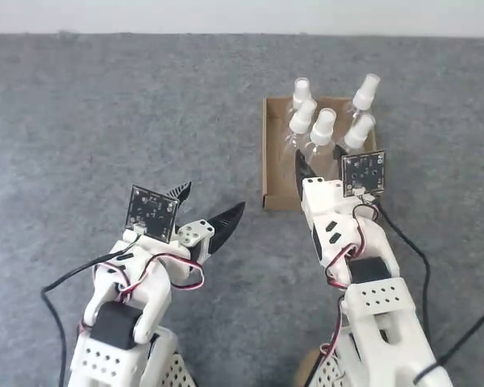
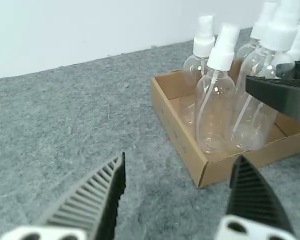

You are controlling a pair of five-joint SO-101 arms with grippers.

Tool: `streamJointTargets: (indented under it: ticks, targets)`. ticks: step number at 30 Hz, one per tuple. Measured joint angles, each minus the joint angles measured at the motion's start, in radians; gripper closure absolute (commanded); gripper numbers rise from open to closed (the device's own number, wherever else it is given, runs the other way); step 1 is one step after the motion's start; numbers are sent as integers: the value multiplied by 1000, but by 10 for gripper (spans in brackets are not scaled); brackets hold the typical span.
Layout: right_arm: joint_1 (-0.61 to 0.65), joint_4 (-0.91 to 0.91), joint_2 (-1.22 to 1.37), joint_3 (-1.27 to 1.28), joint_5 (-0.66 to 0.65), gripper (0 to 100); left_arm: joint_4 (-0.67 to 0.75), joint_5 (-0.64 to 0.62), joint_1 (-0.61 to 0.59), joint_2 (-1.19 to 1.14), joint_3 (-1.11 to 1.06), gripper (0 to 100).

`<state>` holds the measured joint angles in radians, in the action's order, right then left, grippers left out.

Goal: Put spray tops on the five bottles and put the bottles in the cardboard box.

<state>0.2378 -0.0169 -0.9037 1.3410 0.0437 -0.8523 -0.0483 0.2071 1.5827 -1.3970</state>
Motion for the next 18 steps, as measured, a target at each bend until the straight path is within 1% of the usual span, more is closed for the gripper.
streamJointTargets:
  ticks: [10, 18]
  targets:
    - [0, 2, 0, 2, 0, 993, 0, 0, 0, 0, 0, 688]
    - [-3, 92, -2, 71, 2, 993, 0, 0, 0, 0, 0, 688]
